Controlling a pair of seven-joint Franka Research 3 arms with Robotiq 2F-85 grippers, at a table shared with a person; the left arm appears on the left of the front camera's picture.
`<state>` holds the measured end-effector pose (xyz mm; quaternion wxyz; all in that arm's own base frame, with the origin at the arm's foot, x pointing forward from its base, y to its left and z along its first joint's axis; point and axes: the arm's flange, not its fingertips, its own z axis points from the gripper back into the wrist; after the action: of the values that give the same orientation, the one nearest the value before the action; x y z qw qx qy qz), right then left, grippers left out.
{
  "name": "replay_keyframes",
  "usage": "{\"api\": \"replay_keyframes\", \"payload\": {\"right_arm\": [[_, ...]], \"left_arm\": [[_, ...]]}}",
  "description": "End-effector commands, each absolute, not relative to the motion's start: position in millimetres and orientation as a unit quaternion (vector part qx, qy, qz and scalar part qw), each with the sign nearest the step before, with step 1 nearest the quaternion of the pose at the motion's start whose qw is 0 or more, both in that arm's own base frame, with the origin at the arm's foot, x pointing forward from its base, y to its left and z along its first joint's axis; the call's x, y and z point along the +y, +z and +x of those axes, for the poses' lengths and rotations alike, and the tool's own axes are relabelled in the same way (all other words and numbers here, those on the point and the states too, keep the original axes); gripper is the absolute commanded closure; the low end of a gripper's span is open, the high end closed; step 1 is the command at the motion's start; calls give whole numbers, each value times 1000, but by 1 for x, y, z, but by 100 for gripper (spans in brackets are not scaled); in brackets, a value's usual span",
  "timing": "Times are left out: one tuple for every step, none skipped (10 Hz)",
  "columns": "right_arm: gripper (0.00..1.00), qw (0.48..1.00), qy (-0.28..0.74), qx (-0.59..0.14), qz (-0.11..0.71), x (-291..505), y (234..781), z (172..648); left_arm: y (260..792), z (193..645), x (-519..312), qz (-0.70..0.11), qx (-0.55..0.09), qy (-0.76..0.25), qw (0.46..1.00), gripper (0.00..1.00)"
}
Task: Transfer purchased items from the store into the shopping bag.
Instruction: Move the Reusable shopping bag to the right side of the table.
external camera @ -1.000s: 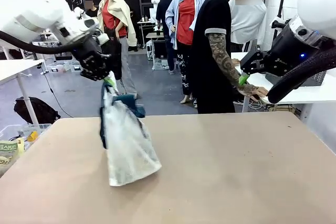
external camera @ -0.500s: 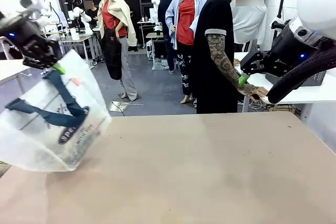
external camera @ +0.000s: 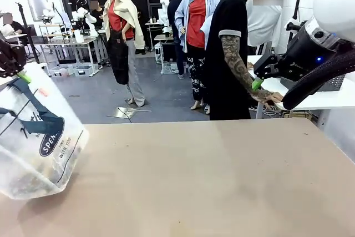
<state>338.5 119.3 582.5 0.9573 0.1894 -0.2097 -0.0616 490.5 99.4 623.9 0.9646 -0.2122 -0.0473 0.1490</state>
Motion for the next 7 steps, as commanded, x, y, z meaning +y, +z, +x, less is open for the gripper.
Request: {"api": "replay_keyframes", "payload": {"right_arm": [[0,959,-52,-205,186,120,583,342],[0,959,-52,-205,186,120,583,342],[0,959,-52,-205,186,120,583,342],[0,959,-52,-205,186,120,583,342],[0,959,-52,-205,186,120,583,342],[0,959,-52,-205,186,120,583,342],[0,959,-52,-205,186,120,583,342]], "left_arm": [[646,520,107,-190,-40,218,957,100],[650,527,111,-173,-50,243,953,100],[652,534,110,-165,-48,230,958,100],[652,546,112,-164,-58,252,952,100],[651,557,113,-163,-55,265,949,100],[648,566,114,-151,-48,291,944,100],[645,574,116,-155,-43,299,941,94]]}}
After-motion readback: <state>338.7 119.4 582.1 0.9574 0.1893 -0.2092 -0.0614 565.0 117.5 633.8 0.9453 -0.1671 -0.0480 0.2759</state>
